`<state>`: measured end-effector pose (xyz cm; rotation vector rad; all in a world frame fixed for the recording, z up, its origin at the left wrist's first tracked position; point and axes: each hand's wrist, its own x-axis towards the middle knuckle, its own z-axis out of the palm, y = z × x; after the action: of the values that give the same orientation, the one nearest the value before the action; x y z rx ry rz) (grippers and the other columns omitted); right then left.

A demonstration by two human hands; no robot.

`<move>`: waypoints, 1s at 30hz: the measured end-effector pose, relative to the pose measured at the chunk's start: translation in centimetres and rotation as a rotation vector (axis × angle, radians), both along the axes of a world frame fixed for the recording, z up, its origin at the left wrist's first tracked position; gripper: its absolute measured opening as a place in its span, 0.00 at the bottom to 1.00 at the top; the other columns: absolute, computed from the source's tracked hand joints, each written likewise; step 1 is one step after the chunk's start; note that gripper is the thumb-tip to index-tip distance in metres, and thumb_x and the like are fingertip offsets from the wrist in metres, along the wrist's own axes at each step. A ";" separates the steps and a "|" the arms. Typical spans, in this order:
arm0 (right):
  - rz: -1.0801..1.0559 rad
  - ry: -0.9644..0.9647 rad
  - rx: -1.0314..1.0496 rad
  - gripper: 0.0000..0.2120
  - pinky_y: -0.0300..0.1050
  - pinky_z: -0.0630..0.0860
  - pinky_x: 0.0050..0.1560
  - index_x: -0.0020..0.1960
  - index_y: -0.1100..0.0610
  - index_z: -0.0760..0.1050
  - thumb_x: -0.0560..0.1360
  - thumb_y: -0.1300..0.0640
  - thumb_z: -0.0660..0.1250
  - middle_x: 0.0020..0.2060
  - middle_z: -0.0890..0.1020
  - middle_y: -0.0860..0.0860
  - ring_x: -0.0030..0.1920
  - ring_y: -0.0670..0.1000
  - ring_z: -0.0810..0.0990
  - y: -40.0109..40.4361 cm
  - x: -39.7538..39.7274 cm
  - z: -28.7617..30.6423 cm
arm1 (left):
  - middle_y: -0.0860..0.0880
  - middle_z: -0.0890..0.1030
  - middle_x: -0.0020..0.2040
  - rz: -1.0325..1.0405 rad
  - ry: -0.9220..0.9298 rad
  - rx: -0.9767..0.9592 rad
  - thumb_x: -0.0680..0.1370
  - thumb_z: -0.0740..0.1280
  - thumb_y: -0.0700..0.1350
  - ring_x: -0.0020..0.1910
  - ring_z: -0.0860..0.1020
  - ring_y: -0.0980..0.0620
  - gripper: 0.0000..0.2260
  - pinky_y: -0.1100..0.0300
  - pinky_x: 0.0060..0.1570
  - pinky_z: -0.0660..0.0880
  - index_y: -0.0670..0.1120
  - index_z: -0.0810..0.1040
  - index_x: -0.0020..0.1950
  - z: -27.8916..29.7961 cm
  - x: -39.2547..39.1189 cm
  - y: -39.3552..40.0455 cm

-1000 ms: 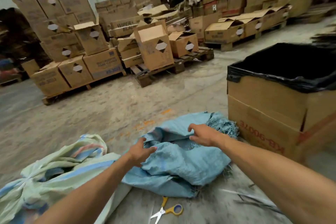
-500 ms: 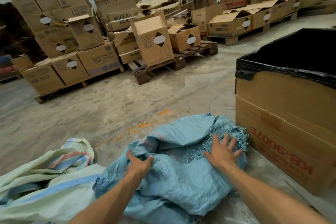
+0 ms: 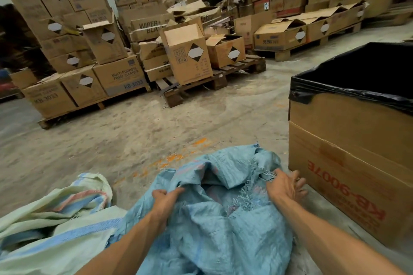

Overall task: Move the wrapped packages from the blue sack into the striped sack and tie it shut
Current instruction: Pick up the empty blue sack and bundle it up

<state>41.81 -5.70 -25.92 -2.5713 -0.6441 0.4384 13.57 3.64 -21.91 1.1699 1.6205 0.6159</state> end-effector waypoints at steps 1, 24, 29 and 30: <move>-0.011 0.014 0.046 0.11 0.62 0.62 0.68 0.52 0.43 0.73 0.73 0.47 0.72 0.69 0.63 0.57 0.68 0.63 0.62 -0.1 -0.1 0.4 | 0.42 0.78 0.52 0.008 -0.084 -0.026 0.69 0.76 0.57 0.49 0.81 0.42 0.29 0.48 0.44 0.81 0.44 0.66 0.58 0.4 -0.1 0.0; 0.361 0.725 0.430 0.15 0.46 0.75 0.35 0.58 0.64 0.69 0.73 0.72 0.65 0.45 0.78 0.59 0.41 0.56 0.79 -2.8 -3.6 15.6 | 0.40 0.83 0.44 -0.169 -0.329 0.150 0.74 0.70 0.37 0.40 0.81 0.44 0.08 0.54 0.37 0.80 0.41 0.78 0.53 16.8 -2.7 -6.1; 0.467 -0.220 0.352 0.21 0.47 0.72 0.45 0.62 0.53 0.67 0.72 0.64 0.66 0.50 0.80 0.54 0.52 0.56 0.79 -3.5 -4.4 18.4 | 0.54 0.68 0.26 -0.138 0.425 0.777 0.60 0.64 0.35 0.32 0.68 0.47 0.11 0.56 0.30 0.63 0.48 0.63 0.32 20.6 -6.4 -6.6; 0.440 -0.363 0.356 0.18 0.47 0.71 0.43 0.61 0.52 0.68 0.74 0.63 0.66 0.46 0.79 0.52 0.48 0.56 0.79 -3.7 -4.3 18.9 | 0.52 0.69 0.27 -0.087 0.585 0.858 0.63 0.64 0.35 0.33 0.69 0.46 0.11 0.55 0.30 0.63 0.48 0.64 0.34 21.3 -7.2 -6.8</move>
<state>37.48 -9.45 -6.97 -2.1733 -1.2997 -0.0215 6.41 -3.21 -0.59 2.1933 1.8072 1.0283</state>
